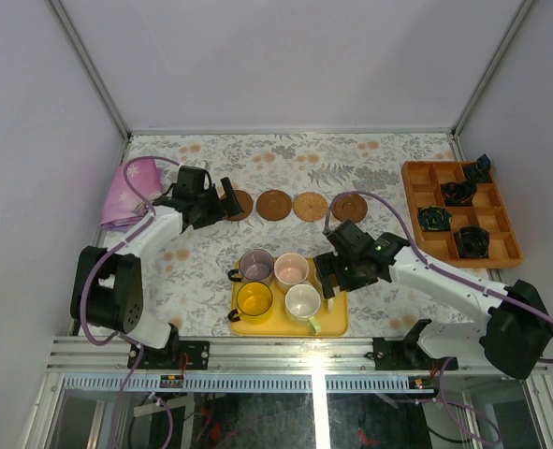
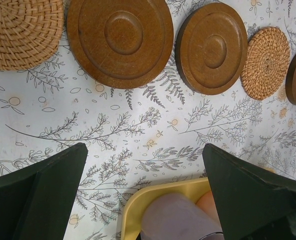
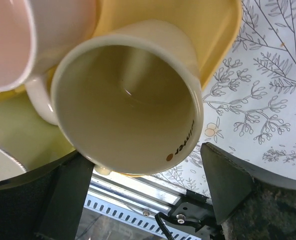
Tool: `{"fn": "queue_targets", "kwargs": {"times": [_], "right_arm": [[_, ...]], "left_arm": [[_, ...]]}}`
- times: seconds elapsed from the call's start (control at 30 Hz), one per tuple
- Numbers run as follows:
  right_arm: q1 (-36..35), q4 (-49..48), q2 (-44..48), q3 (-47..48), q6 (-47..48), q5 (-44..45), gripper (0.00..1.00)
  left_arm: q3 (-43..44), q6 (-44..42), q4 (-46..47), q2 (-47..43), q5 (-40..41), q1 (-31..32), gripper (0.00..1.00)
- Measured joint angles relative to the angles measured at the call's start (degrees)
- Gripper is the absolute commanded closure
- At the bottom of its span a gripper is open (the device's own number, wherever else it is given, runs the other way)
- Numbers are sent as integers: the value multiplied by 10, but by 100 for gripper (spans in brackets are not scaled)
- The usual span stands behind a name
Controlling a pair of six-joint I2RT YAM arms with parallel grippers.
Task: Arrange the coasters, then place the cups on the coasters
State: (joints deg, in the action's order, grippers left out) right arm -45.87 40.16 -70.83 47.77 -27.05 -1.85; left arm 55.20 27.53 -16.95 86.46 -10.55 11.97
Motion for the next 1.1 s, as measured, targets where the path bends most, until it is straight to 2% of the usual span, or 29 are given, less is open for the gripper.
{"fn": "queue_targets", "kwargs": {"times": [0.37,0.73,1.1], "right_arm": [[-3,31,24,-38,-13,38,25],[-3,6,27,-49,-12,21,44],[-3,-40,21,-65,-12,17,51]], "left_arm": [[0,1,10,17,-13,0,0],[0,1,12,25,-17,0,0],[0,1,12,27,-17,0,0]]}}
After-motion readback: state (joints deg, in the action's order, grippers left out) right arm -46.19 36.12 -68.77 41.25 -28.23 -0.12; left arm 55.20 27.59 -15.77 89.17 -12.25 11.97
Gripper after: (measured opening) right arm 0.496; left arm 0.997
